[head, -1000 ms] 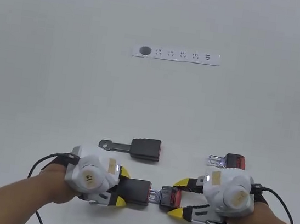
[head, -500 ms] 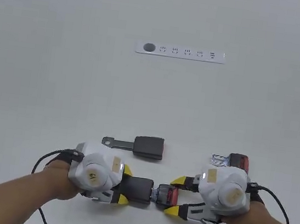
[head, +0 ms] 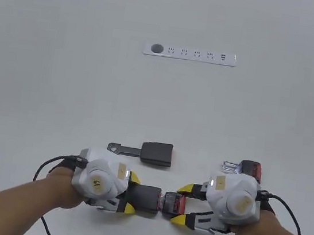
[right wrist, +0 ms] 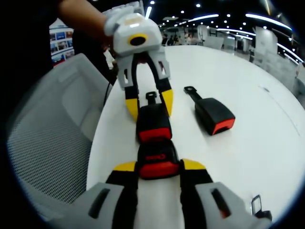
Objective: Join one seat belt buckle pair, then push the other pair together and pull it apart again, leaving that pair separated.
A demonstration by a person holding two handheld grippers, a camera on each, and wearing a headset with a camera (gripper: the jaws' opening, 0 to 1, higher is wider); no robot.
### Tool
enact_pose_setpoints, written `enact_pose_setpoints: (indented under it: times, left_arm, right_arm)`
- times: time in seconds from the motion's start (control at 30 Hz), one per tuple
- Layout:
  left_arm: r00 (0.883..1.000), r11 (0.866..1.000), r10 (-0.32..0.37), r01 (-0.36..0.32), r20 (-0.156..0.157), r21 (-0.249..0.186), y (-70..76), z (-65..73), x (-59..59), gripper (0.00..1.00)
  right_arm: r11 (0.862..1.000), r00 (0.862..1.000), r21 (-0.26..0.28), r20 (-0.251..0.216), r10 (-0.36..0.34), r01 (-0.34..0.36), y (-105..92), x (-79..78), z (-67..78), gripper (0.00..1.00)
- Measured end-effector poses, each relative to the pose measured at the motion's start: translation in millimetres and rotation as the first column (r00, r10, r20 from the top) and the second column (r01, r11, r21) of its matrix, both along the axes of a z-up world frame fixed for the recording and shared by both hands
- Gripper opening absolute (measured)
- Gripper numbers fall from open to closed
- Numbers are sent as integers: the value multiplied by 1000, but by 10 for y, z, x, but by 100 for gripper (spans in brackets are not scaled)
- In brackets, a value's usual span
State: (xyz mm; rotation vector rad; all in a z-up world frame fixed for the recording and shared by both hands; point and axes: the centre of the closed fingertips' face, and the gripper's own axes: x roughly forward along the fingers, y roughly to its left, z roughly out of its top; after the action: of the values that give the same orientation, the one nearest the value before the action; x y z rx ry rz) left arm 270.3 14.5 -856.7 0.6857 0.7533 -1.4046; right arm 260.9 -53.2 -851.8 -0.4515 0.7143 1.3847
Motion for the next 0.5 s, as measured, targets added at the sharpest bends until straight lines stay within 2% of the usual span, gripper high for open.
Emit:
enact_pose_setpoints:
  times: [0.13, 0.5]
  left_arm:
    - [1000, 1000, 8, -8, -11, -20, 10, -4, 10, 32]
    - [1000, 998, -5, 4, -11, -68, 20, 8, 2, 31]
  right_arm:
    - [1000, 1000, -1, 9, 6, -6, -8, -4, -3, 33]
    - [999, 999, 32, 39, 14, -16, -34, -9, -15, 32]
